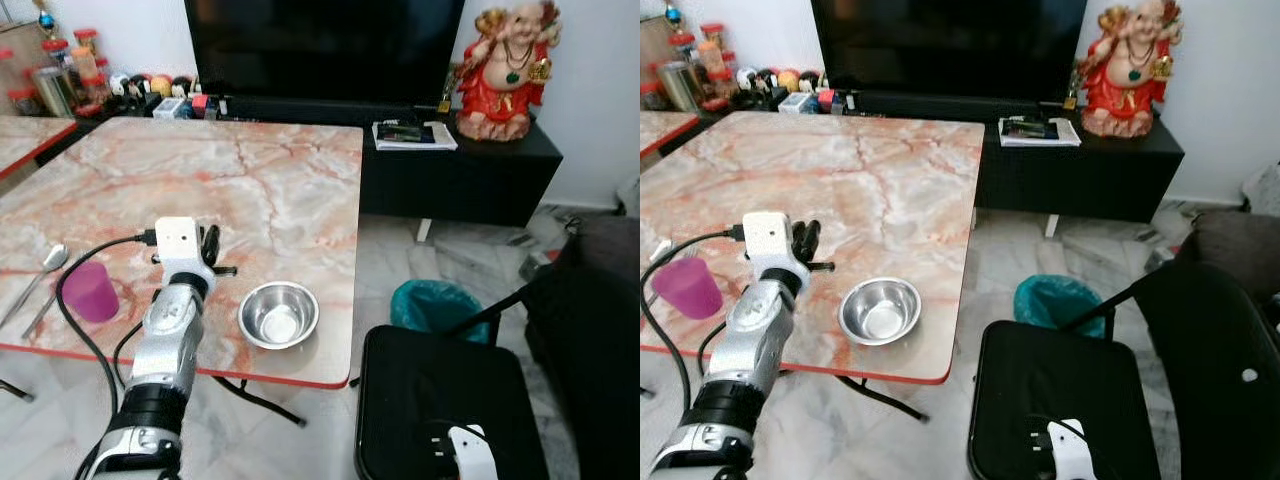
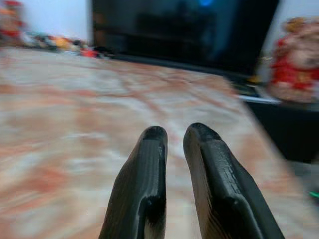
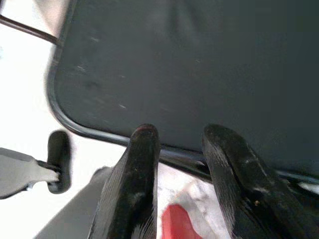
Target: Setting the table
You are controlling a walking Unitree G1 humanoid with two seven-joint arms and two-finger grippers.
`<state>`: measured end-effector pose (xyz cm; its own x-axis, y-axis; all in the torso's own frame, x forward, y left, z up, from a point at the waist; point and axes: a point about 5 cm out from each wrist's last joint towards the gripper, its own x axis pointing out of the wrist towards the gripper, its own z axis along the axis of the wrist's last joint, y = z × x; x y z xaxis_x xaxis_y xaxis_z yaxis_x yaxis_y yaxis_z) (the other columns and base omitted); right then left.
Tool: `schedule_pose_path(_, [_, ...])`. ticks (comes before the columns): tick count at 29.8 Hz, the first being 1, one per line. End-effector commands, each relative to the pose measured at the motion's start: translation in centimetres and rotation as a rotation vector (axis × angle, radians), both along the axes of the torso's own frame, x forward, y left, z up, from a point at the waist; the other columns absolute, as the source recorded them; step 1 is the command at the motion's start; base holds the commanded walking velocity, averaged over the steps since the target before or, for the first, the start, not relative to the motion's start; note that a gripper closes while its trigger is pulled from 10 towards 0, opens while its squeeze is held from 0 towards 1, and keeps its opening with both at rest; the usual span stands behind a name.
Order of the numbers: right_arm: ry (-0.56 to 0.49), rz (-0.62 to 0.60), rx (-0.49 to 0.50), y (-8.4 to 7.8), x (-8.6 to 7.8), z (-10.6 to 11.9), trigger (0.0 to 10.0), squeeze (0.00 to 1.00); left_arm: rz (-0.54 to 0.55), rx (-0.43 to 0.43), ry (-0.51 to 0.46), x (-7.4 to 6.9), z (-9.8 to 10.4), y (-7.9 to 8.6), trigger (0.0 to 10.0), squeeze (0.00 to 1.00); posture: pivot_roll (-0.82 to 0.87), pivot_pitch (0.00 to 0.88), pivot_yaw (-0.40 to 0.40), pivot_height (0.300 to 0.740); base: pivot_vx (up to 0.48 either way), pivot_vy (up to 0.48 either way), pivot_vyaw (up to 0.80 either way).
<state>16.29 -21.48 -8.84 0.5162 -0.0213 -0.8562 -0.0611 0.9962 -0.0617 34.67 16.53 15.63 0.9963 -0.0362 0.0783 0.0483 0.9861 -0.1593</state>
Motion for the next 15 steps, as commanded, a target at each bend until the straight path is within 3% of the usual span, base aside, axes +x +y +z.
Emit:
schedule_pose_path(1, [0.000, -0.010, -0.005, -0.3, -0.1, 0.0, 10.0, 0.00, 0.007, -0.024, 0.034, -0.2, 0.5, 0.5, 10.0, 0.00, 0.00, 0.000, -0.007, 0.740, 0.000, 0.000, 0.00])
schedule_pose_path(6, [0.005, -0.002, -0.005, -0.2, 0.0, 0.0, 10.0, 0.00, 0.033, -0.085, 0.113, -0.9, 1.8, 2.1, 10.0, 0.00, 0.01, 0.000, -0.009, 0.740, 0.000, 0.000, 0.00])
schedule_pose_path(7, [0.006, 0.000, -0.005, -0.2, 0.0, 0.0, 10.0, 0.00, 0.040, -0.085, 0.129, -1.0, 1.9, 2.4, 10.0, 0.44, 0.01, 0.000, -0.009, 0.740, 0.000, 0.000, 0.00])
schedule_pose_path(8, [0.007, 0.001, -0.005, -0.2, 0.0, 0.0, 10.0, 0.00, 0.043, -0.078, 0.152, -1.2, 2.1, 2.8, 10.0, 1.00, 0.01, 0.000, -0.009, 0.740, 0.000, 0.000, 0.00])
schedule_pose_path(15, [0.011, 0.003, -0.006, -0.2, 0.0, 0.0, 10.0, 0.00, 0.020, -0.037, 0.295, -1.9, 2.6, 3.5, 10.0, 1.00, 0.02, 0.000, -0.008, 0.740, 0.000, 0.000, 0.00])
